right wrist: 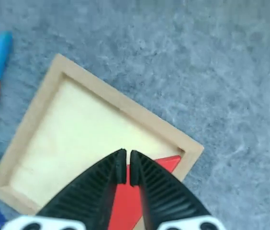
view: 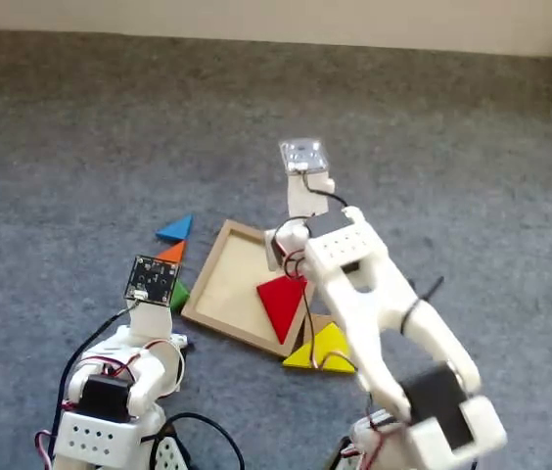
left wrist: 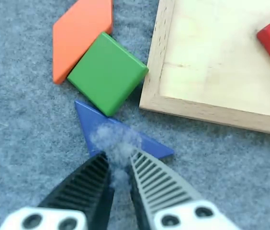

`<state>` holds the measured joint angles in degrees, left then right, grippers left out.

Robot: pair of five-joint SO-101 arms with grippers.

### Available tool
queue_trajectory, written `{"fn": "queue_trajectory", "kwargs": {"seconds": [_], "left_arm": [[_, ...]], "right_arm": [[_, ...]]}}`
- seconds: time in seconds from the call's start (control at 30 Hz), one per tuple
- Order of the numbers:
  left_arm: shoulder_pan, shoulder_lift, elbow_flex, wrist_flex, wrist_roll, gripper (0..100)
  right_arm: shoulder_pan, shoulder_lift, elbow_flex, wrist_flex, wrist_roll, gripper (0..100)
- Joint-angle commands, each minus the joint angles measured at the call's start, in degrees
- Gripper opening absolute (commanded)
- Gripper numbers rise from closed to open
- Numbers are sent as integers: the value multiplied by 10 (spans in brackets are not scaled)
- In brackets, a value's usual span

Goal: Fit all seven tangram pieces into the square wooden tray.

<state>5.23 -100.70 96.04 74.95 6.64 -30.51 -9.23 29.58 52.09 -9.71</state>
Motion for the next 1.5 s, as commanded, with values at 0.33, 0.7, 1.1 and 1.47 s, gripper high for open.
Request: {"fn": "queue_trajectory", "kwargs": {"seconds": [0.33, 0.7, 1.1, 1.47], "left_arm": [[0, -22, 12, 3, 6, 17], [0, -22, 12, 3, 6, 17], [0, -22, 12, 3, 6, 17], [0, -22, 12, 3, 6, 17]], "right_arm": [[-1, -348, 182, 104, 254, 27], [-1, -391, 284, 157, 295, 125], [-4, -385, 311, 175, 343, 334], [-82, -184, 305, 164, 343, 357]]}}
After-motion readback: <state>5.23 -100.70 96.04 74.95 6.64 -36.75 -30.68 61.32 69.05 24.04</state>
